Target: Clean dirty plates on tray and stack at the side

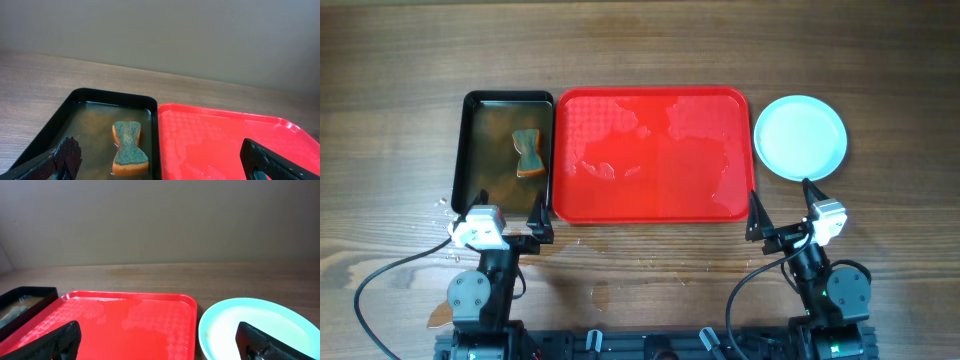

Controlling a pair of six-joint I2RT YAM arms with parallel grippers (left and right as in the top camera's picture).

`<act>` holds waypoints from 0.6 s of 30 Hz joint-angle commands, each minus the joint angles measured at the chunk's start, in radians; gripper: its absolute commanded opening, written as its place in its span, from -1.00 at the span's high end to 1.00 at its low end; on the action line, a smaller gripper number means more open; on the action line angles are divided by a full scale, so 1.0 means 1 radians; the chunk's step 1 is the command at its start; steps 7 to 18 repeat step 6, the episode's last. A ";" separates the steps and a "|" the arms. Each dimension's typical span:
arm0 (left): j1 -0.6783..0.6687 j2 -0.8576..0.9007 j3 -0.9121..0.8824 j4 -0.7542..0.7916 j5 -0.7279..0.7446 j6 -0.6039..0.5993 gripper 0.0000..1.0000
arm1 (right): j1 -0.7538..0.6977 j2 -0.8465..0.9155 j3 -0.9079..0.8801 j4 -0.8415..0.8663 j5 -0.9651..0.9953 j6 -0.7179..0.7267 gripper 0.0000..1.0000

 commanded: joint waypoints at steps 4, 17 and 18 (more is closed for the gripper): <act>0.005 -0.008 -0.006 -0.002 -0.003 0.016 -1.00 | -0.002 -0.010 -0.001 0.003 0.016 0.001 -1.00; 0.005 -0.008 -0.006 -0.002 -0.003 0.016 -1.00 | -0.002 -0.010 -0.001 0.003 0.016 0.000 -0.99; 0.005 -0.008 -0.006 -0.002 -0.003 0.016 -1.00 | -0.002 -0.010 -0.001 0.003 0.016 0.000 -0.99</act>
